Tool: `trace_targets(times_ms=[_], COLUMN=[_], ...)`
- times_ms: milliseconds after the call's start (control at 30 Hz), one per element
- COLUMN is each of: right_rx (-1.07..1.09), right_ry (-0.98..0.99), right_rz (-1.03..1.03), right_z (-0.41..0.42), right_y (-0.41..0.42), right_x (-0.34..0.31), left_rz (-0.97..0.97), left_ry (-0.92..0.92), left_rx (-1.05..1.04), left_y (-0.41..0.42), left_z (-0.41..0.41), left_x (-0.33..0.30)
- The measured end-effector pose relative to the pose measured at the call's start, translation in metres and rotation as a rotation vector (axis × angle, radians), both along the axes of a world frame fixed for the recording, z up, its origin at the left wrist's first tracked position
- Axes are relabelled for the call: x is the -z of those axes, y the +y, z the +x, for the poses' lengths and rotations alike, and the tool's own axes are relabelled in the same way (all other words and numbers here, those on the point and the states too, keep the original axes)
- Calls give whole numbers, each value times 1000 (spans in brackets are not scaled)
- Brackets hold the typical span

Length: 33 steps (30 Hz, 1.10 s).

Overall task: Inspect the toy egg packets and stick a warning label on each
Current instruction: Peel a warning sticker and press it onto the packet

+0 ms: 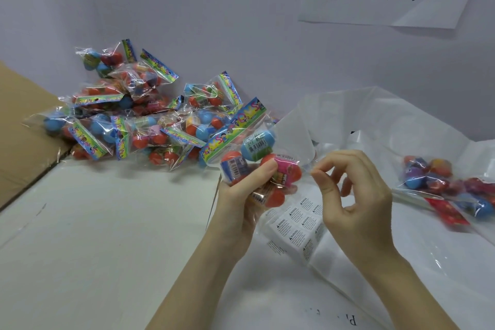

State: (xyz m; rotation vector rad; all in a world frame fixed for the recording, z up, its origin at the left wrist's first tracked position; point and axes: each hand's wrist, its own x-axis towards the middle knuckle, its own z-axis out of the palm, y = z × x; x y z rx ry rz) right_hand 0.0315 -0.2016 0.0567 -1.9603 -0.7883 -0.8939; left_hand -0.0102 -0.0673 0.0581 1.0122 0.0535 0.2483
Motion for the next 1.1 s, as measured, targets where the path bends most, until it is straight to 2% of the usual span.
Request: trace_targets(times_ms=[133,200,433,633,933,1033,1100], right_rx=[-250,-347,-262,-244,-39,-16,-39], right_ry=[468,632,824,796,402,388,452], right_rz=[159,242,355,272,108,90,126], right_z=[-2,0,6,8,1,-1,-1], right_y=[-2,-3,-4,-7,-4,-1,0], right_x=[-9,-13,-12,-10,-8,-7,-8], left_rz=[112,161,229,220,145,107,97], left_ry=[-43,-58,-93,-94,-12,-9,-2], left_rx=[-66,-84,-64,-61,-59,-47,-40], left_y=[1,1,1,2,1,1,2], left_z=[2,2,2,2,6,7,6], left_x=[3,5,6,6,8,8,7])
